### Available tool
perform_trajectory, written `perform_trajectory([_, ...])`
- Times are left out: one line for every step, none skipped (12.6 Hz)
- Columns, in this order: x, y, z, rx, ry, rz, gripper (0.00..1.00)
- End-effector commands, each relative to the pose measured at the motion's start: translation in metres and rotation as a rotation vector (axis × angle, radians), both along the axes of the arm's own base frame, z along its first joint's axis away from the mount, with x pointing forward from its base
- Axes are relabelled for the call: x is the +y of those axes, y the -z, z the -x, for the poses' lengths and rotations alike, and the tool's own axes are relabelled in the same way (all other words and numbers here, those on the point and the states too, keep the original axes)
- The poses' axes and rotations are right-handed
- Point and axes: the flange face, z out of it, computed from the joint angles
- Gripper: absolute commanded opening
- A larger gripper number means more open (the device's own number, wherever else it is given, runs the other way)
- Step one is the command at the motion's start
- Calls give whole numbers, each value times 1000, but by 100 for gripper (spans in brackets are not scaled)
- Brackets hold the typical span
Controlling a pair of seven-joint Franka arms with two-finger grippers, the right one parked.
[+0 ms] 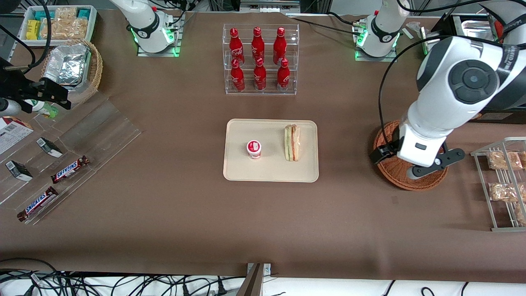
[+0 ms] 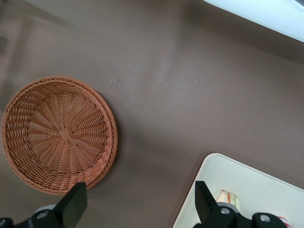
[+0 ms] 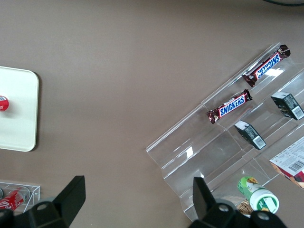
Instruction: Place sandwich from basket to tray
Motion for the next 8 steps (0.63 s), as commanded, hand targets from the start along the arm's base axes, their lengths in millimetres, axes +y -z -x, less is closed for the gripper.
perform_trajectory([23,-24,13,5,53,14,100])
perform_trajectory([30,-35,23,5,73,24,100])
perform_trajectory([42,-44,31,4,98,34,100])
perform_trajectory([52,-49,38,8,136,40,100])
perform_trajectory([62,-53,48,19,168,39,100])
perform_trajectory([73,-57,56,31,197,42,100])
perform_trajectory([86,-61,64,36,217,54,100])
perform_trajectory([96,-65,75,36,246,63,100])
